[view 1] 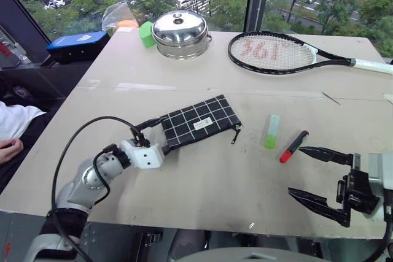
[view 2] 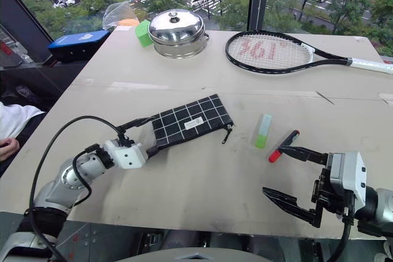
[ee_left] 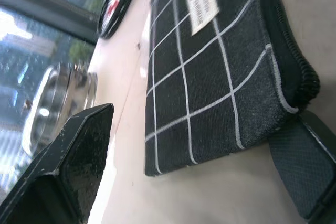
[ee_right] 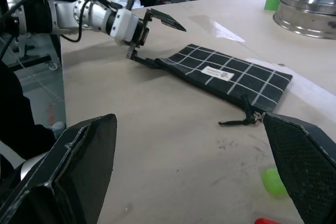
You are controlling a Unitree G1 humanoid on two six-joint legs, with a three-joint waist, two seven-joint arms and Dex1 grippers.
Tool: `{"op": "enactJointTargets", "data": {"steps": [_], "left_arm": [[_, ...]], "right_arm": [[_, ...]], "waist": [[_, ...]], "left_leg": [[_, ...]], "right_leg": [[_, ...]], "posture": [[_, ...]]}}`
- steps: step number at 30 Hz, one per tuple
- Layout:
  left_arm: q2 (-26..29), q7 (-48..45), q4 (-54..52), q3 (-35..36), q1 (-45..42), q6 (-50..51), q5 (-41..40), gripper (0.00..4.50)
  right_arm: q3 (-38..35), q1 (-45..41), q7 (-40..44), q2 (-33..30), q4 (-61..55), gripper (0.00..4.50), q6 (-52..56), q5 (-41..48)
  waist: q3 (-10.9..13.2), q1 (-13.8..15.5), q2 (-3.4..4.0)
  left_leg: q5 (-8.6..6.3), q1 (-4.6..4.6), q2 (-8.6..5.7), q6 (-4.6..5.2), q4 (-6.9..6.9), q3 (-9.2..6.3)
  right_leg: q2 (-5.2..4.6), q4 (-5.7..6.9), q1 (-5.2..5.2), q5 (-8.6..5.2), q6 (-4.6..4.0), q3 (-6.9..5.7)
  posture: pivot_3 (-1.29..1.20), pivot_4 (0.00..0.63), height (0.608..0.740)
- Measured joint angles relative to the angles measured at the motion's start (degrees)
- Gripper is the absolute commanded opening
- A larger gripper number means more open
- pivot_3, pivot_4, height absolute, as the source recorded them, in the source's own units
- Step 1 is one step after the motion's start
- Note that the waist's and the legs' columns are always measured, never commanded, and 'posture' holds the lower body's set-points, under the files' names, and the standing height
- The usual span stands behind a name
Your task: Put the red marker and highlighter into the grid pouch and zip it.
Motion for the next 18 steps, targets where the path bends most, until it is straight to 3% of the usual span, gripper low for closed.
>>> {"op": "enactJointTargets", "data": {"steps": [6,11,18], "left_arm": [[2.1,5.1,-0.1,-2.4,-2.1,-4.2,8.4,4.47],[-0.5,2.9,-0.6,-3.4,-2.7,0.3,4.0,4.47],[-0.2,3.9,-0.4,-5.9,-5.7,0.1,7.9,4.47]], "right_arm": [[0.1,0.4,-1.4,0.3,-0.8,4.5,0.0,-0.2],[0.3,0.9,-2.2,0.7,-1.3,4.5,-0.5,-0.5],[1.8,1.4,-3.0,1.5,-1.8,4.5,-1.1,-1.6]], "waist": [[0.0,0.0,-0.01],[0.0,0.0,-0.06],[-0.1,0.0,-0.03]], "left_leg": [[0.0,0.02,-0.02,0.0,-0.01,0.01],[0.0,0.0,-0.03,0.0,0.0,-0.05],[0.0,0.0,-0.06,0.0,0.0,-0.03]], "right_leg": [[-0.01,-0.01,0.04,0.0,-0.01,0.0],[-0.08,-0.02,0.04,-0.02,0.02,-0.07],[-0.09,-0.03,0.05,-0.01,0.01,-0.08]], "posture": [[0.0,0.15,0.74],[0.0,0.15,0.74],[0.0,0.15,0.74]]}}
